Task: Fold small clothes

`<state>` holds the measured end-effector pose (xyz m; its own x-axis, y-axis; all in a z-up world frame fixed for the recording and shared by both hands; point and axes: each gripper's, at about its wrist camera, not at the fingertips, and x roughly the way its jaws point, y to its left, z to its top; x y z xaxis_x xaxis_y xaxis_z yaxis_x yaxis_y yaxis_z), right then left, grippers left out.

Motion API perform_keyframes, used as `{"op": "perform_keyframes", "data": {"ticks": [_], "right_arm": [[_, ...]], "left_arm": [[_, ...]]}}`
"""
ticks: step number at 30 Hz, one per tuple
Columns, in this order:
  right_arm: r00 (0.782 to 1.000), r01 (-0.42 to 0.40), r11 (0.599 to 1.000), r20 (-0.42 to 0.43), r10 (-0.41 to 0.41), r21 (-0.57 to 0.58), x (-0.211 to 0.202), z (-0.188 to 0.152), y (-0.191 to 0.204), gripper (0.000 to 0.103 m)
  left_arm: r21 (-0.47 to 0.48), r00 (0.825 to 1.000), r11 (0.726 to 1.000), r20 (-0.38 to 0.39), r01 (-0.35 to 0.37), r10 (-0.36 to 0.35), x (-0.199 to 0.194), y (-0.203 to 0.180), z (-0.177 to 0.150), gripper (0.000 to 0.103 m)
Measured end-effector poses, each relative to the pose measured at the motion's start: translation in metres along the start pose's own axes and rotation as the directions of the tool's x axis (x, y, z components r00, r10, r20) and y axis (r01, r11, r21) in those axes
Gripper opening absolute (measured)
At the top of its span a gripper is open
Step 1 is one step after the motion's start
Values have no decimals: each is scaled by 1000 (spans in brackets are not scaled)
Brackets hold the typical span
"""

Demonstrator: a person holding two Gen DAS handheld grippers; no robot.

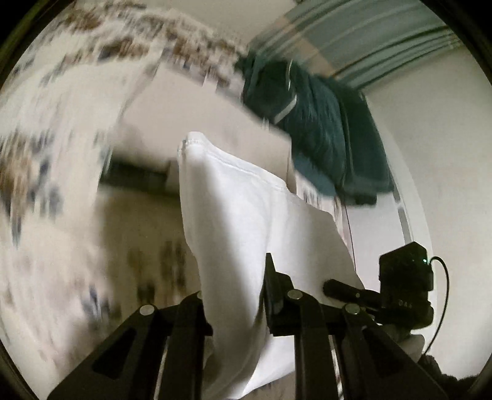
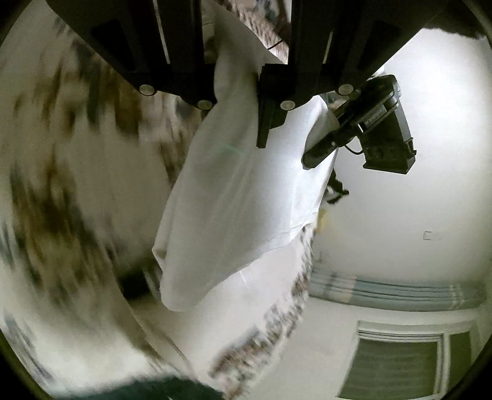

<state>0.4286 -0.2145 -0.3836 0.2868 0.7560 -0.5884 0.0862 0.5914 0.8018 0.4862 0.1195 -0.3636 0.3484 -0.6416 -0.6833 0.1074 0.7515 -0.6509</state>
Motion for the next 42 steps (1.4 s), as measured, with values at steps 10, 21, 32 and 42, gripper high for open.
{"op": "perform_keyframes", "data": {"ticks": [10,21,32,42], "right_arm": [[997,76,995,21,-75,-65,67,192,16,12],[872,486,861,17,-489,-149,89,187,14,57],[577,815,568,232,-783,-110,19,94,70,102],[514,845,527,414,-751,-93,-103,3,179,102]], "left_arm": [[14,996,996,17,-88,88,88,52,147,13],[66,904,902,27,-427,426,82,43,131,74],[189,730,705,187,-683,657,34,-33,61,102],[149,751,750,309,-644,584,-75,-133,17,102]]}}
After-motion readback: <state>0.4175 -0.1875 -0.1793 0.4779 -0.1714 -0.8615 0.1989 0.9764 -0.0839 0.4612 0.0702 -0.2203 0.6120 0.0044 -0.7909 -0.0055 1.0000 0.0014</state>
